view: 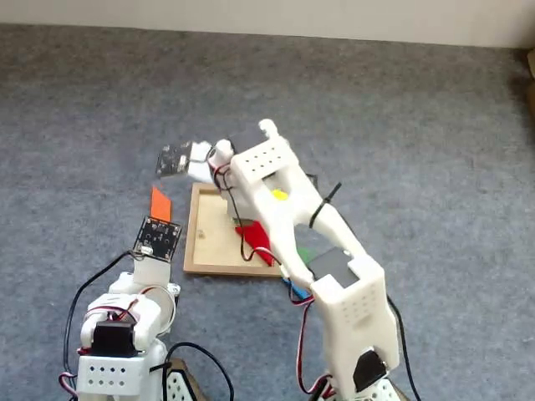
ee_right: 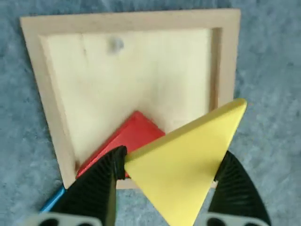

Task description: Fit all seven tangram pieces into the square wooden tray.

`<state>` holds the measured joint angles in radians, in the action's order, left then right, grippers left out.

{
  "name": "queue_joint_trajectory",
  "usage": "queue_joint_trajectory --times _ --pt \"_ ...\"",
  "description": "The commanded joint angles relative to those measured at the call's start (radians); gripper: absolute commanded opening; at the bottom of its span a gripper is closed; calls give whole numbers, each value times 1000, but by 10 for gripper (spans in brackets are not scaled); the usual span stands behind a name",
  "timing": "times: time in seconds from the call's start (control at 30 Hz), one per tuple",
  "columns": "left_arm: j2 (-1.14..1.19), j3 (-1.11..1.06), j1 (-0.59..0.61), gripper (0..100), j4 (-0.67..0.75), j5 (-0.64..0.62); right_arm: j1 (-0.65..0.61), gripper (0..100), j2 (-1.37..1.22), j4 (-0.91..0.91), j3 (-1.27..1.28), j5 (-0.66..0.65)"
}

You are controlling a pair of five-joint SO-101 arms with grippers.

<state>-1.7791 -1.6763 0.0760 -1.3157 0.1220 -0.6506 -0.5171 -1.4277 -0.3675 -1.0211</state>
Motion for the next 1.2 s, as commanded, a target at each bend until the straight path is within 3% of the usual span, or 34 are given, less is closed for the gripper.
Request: queue_joint_trajectory --times 0.0,0.3,0.4,0.63,0.87,1.0,1.17 --pt "-42 -19 -12 7 -5 5 -21 149 28 71 -5 -18" --pt "-42 -19 -12 7 -5 5 -67 149 -7 248 35 -21" --pt "-42 -19 -12 7 -5 5 -74 149 -48 295 59 -89" --pt "-42 -19 -12 7 -5 5 -70 156 -88 298 62 -110" --pt "-42 -19 -12 7 -5 5 -71 325 -87 183 62 -115" --pt "-42 -19 -12 7 -5 5 -70 331 -85 84 62 -203" --pt "-42 -19 -12 7 -5 5 -59 331 -19 42 44 -204"
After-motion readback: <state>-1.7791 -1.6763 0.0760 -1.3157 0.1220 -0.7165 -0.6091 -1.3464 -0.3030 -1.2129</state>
